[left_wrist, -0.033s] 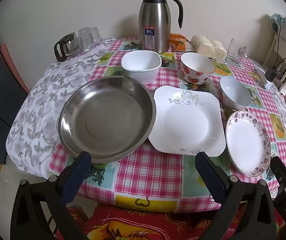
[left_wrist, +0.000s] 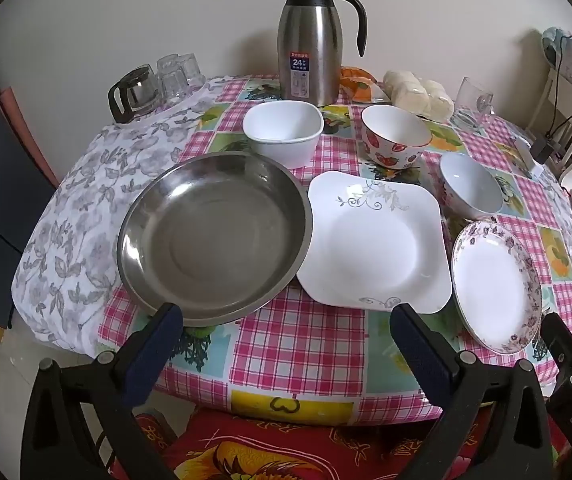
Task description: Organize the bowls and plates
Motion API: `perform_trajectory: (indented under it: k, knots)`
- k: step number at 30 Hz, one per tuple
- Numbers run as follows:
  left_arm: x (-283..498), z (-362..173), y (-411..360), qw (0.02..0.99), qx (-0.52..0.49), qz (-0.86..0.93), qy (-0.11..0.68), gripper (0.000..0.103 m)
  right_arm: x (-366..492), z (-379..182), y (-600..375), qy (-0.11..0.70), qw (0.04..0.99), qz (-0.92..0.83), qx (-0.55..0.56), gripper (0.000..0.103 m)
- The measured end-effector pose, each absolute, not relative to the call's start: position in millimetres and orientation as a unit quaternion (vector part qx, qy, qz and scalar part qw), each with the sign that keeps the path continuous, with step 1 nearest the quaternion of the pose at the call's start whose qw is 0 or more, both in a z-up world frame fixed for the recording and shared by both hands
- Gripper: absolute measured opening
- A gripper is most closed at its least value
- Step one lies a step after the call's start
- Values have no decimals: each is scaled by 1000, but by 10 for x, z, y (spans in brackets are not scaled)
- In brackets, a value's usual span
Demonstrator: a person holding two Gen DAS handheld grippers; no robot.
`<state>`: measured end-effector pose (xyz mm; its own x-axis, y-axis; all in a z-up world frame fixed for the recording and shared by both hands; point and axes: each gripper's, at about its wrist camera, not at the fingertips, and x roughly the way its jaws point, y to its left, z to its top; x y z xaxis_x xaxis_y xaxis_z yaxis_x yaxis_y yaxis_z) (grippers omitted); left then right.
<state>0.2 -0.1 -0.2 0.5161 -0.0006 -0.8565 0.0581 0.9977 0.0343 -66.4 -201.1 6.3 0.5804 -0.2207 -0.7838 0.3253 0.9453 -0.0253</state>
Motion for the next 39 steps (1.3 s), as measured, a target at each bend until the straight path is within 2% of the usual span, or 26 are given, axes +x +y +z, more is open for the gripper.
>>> perform_trajectory:
  k: [39]
  knots:
    - [-8, -2, 26, 873, 26, -13, 487, 103, -654, 45, -1998, 430, 887, -159, 52, 103]
